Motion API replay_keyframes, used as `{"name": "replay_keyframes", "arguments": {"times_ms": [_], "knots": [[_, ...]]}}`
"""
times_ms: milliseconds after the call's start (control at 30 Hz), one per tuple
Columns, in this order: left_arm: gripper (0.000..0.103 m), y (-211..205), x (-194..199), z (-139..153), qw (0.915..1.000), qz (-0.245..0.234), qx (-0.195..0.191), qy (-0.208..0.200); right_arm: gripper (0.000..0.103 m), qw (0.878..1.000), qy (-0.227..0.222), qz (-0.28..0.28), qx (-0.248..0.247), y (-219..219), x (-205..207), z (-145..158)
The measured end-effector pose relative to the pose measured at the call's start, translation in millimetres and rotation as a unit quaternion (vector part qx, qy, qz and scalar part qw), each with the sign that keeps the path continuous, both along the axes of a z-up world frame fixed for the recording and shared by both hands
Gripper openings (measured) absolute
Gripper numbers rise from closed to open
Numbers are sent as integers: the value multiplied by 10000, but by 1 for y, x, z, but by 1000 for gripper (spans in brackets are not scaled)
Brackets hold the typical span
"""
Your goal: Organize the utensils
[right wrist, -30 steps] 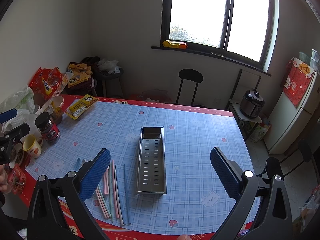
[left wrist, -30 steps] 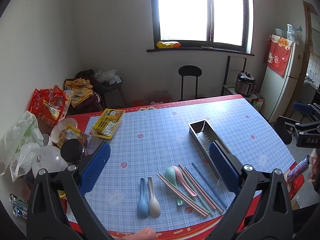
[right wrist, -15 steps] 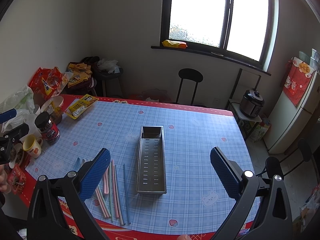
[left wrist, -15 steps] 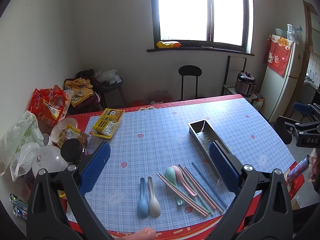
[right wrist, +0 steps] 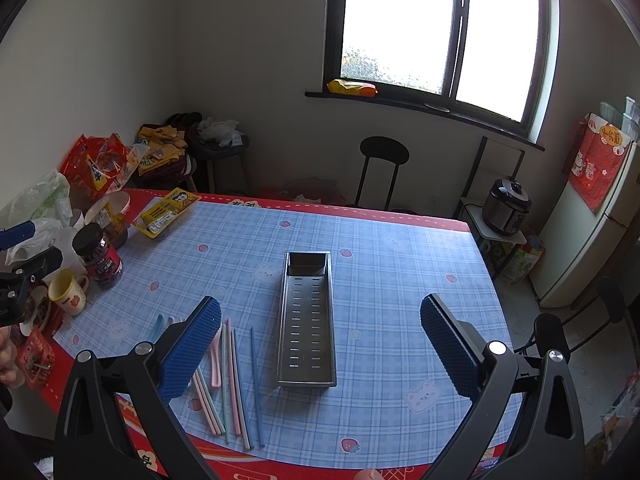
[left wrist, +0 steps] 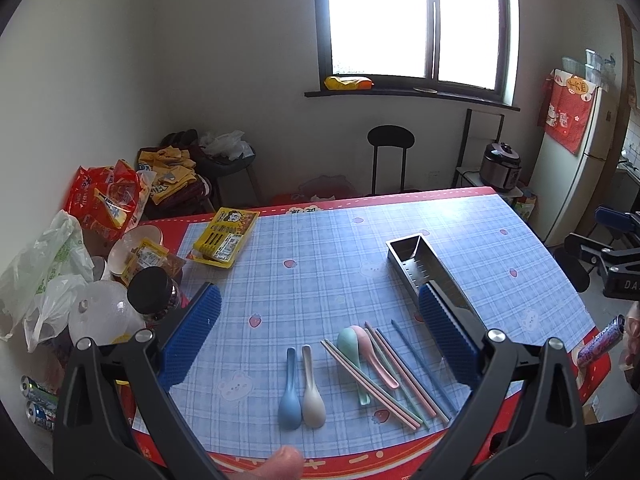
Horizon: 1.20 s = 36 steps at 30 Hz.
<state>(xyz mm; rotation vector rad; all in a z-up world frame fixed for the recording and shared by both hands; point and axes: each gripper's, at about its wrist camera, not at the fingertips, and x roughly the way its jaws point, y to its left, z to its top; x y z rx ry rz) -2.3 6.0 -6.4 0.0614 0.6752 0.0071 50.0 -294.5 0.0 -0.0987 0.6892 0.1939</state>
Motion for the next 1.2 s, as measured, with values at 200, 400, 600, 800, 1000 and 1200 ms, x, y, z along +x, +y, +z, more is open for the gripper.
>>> {"name": "replay_keyframes", "arguments": {"times_ms": [200, 400, 600, 800, 1000, 1200], "knots": [[98, 14, 6, -12, 9977, -220, -573, 297, 98, 9978, 42, 257, 611, -1, -1, -8], [98, 30, 0, -34, 9957, -370, -836, 152, 98, 9940, 520, 681, 677, 22, 5, -52], [98, 46, 0, -74, 9971, -169, -595, 449, 94, 9787, 1291, 1398, 770, 53, 12, -119], [98, 69, 2, -125, 9947, 72, -484, 907, 60, 9612, 1883, 1911, 645, 88, 22, -175], [98, 90, -2, -163, 9897, 262, -636, 1257, 24, 9429, 2244, 2424, 424, 124, 31, -210], [97, 106, 2, -186, 9877, 460, -550, 1389, 8, 9320, 2525, 2593, 176, 153, 44, -243]]}}
